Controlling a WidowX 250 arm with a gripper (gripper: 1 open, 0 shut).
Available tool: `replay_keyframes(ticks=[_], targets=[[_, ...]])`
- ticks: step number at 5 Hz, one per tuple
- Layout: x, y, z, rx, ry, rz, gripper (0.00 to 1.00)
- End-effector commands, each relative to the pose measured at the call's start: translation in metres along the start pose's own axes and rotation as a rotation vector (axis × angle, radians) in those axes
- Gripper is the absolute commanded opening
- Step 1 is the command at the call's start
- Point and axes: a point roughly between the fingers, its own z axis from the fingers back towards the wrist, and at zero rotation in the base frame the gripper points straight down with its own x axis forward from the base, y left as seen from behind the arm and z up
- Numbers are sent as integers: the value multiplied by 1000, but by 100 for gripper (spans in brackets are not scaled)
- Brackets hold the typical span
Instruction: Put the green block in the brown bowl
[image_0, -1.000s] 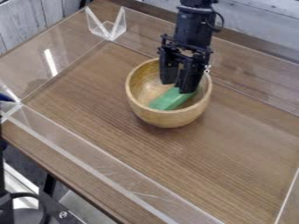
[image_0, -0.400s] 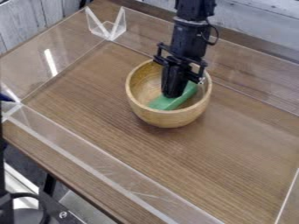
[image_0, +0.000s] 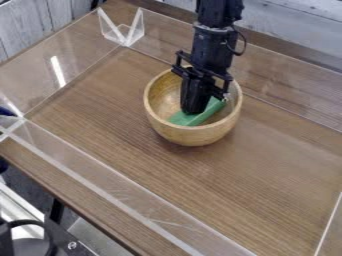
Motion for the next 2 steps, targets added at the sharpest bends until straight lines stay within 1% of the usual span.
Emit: replay_keyframes(ticks=[1,2], targets=[[4,8,2,41,-89,-7,0],[5,8,4,45,-115,-3,0]])
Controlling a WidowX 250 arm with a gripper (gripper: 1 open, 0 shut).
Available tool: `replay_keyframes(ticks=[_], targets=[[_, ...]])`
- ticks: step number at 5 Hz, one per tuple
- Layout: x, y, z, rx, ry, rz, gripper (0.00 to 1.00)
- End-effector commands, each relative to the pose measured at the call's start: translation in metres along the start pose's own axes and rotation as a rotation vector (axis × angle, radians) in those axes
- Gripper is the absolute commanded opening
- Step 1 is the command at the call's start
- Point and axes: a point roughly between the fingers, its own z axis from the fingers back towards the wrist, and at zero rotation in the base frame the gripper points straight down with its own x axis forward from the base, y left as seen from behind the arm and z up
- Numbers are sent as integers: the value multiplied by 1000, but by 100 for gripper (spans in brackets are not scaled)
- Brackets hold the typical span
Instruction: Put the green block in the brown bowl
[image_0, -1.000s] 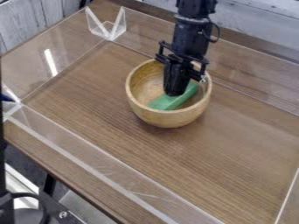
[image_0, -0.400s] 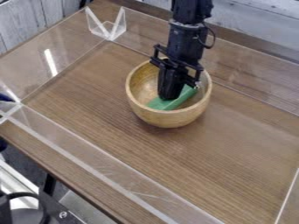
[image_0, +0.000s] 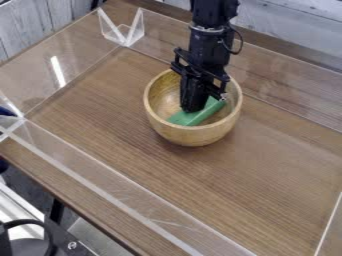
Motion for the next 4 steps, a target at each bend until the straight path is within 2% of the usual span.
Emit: replay_keyframes(ticks=[1,3,4], targets=[[4,7,14,-10,-39,-45,100],[-14,17,36,9,-103,19,100],[-20,15,61,57,-184,-34,100]])
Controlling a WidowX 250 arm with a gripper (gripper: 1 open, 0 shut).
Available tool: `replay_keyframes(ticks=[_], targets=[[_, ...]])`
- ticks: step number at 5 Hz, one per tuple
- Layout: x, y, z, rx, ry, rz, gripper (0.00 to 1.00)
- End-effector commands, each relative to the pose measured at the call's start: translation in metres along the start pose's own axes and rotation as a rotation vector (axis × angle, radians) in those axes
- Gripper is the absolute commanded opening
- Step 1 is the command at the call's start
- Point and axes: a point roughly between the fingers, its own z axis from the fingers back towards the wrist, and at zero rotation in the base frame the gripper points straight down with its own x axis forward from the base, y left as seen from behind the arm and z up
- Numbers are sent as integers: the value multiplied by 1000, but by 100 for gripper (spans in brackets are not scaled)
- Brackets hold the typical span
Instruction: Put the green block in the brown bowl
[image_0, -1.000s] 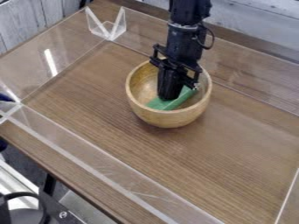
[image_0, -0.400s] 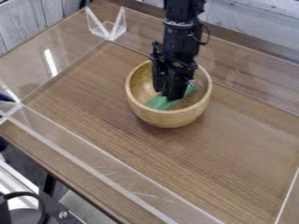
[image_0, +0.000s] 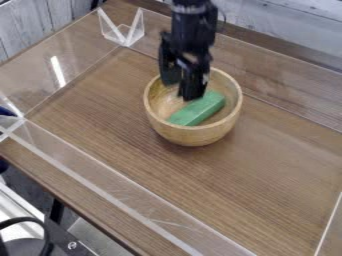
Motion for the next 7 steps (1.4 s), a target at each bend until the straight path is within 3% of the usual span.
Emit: replay_keyframes(ticks=[1,2,3,4,5,6,7], targets=[[-6,7,54,99,-140,-60,100],[-12,31,70,138,-150,63,100],[-19,73,72,144,-142,205,100],[-31,102,77,148,-130,280,100],[-38,121,76,154,-115,301,100],[-41,119,62,107,-60,261,0],[-46,118,46,54,13,225,0]])
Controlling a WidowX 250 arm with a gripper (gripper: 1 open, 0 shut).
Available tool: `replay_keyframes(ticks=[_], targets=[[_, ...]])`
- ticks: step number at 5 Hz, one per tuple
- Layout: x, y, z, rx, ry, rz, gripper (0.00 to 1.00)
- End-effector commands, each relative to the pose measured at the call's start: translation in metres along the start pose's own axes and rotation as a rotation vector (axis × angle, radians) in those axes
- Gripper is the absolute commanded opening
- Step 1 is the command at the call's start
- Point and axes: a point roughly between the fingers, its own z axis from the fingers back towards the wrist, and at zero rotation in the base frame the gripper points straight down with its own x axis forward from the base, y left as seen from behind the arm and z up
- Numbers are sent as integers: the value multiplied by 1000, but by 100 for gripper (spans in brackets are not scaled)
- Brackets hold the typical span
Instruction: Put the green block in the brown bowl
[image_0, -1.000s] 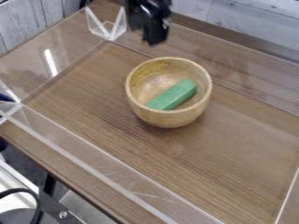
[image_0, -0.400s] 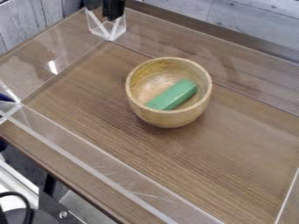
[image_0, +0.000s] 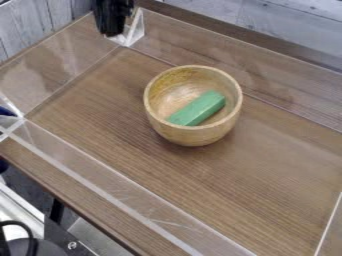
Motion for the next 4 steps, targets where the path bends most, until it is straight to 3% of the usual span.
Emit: replay_keyframes(ticks=[1,2,4], targets=[[-3,-19,26,31,-41,-67,0],[-4,-36,32,18,-42,-128,0],[16,-73,16,17,1,-121,0]])
